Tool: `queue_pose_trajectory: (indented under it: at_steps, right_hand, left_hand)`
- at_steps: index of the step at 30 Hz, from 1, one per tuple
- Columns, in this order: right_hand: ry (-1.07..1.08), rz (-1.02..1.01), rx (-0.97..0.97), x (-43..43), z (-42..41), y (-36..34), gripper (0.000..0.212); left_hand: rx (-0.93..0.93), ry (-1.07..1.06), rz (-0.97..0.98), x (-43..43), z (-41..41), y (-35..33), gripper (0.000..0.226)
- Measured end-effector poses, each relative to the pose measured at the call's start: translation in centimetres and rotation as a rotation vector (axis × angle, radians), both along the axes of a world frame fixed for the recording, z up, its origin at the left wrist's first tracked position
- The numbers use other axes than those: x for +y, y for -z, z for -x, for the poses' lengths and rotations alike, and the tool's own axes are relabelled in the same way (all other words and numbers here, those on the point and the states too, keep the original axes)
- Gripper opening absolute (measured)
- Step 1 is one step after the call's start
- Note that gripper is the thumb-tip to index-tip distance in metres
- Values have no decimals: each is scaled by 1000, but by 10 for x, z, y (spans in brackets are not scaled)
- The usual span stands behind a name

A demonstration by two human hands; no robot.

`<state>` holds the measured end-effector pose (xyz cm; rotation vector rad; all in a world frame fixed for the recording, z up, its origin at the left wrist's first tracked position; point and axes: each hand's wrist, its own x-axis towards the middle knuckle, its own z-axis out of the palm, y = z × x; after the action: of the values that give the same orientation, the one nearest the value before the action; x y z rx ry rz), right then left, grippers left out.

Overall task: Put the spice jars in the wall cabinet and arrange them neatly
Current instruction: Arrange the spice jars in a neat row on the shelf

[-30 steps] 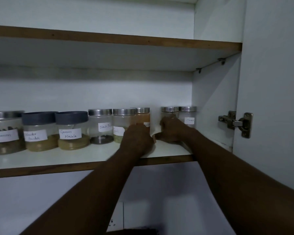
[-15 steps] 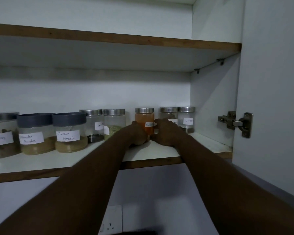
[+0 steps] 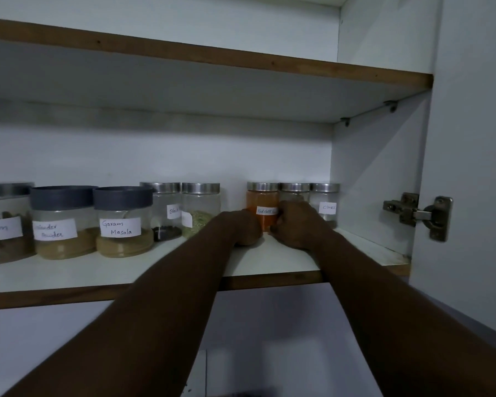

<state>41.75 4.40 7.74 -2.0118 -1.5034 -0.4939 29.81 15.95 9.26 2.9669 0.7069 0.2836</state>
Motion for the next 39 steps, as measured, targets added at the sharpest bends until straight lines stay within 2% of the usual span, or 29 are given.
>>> queue_pose_trajectory:
  at_steps: [7,11,15,18,20,25,29,35,39]
  right_hand:
    - [36,-2,-55,2,-2,1,12]
    - [79,-97,-82,3,-1,0,21]
    - [47,-79,-119,3,11,-3,25]
    - [-39,-31,-94,2,25,-3,18]
    - [-65,10,-62,1,36,-3,22]
    - [-110,28,230,16,74,-3,58]
    - [-75,-23,273,40,112,4,73]
    - [57,-21,272,49,126,5,65]
    - [51,-15,297,51,125,5,61]
  left_hand:
    - [-45,-68,-21,2,-3,5,41]
    - [-55,-122,-67,-2,0,7,46]
    - [-59,-119,-125,-20,15,8,35]
    - [-160,-100,-185,-34,37,15,27]
    - [-280,-144,-207,-38,57,21,25]
    - [-561,-423,-36,-17,121,21,21]
    - [-677,-458,61,-2,144,21,29]
    - [-704,-480,81,0,141,21,27]
    - [-623,-449,80,4,138,19,25]
